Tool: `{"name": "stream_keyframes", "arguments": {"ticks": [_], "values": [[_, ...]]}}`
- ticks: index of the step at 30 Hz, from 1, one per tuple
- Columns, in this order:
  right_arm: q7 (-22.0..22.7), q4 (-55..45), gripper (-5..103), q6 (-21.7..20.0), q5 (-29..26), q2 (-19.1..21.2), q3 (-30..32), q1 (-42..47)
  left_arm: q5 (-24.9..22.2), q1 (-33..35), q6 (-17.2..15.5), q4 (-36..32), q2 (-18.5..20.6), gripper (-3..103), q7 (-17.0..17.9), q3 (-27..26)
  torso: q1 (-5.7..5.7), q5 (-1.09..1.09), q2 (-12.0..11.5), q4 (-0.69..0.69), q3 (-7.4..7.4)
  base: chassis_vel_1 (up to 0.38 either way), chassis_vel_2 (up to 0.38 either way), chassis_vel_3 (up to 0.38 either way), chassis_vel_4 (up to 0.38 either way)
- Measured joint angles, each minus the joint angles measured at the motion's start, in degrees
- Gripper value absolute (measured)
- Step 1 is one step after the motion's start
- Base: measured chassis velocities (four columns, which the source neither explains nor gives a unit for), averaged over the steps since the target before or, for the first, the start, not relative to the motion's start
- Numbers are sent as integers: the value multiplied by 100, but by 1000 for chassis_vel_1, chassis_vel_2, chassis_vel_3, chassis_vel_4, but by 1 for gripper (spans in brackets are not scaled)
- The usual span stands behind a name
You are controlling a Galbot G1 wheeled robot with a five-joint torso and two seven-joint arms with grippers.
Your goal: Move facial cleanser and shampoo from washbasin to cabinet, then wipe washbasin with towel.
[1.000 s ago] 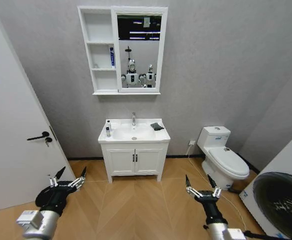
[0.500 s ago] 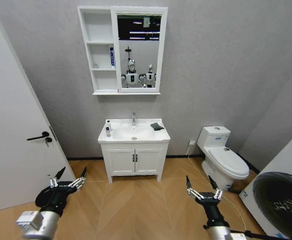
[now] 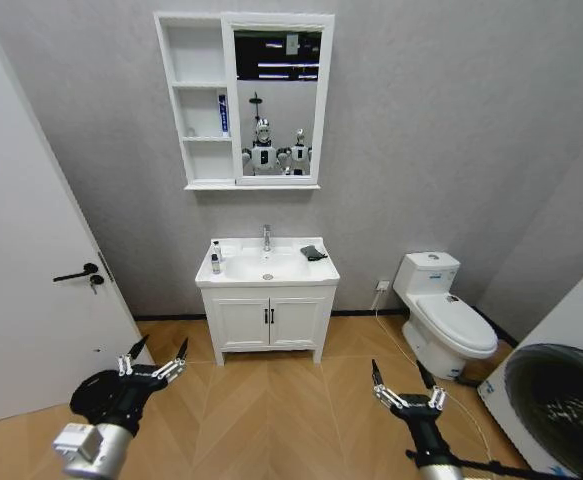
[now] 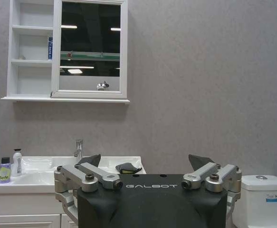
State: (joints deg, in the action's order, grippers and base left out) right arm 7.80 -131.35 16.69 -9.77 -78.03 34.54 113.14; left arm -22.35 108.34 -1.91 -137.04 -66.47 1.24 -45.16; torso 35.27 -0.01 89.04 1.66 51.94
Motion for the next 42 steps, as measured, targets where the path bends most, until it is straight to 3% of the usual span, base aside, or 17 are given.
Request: {"name": "stream_keyframes", "arguments": {"ticks": [8,15,35,36,40,42], "values": [[-2,12,100,20,-94,91,71,16,63,75,338,100,128,97,9,-141,-2,1,1,0,0,-8,5,7,-5],[-18,35,100,18,-132,112,75,-7,128,-92,214,123,-69,97,111,133,0,0,0,0,0,-113,133,117,-110],[-176,141,100,185,-116,88,13,-88,250,-36,179,129,-40,97,117,271,0,-3,0,3,0,-273,282,275,-279],[-209,142,100,213,-118,88,11,-88,248,-36,179,122,-39,97,117,271,3,6,-2,-2,2,-363,388,363,-377],[-282,145,100,266,-116,86,7,-86,247,-35,179,119,-46,97,117,280,1,-9,0,4,0,-397,365,389,-359],[-367,154,100,383,-105,87,0,-91,247,-37,178,119,-58,97,116,297,2,11,-2,-2,2,-342,371,358,-390]]}}
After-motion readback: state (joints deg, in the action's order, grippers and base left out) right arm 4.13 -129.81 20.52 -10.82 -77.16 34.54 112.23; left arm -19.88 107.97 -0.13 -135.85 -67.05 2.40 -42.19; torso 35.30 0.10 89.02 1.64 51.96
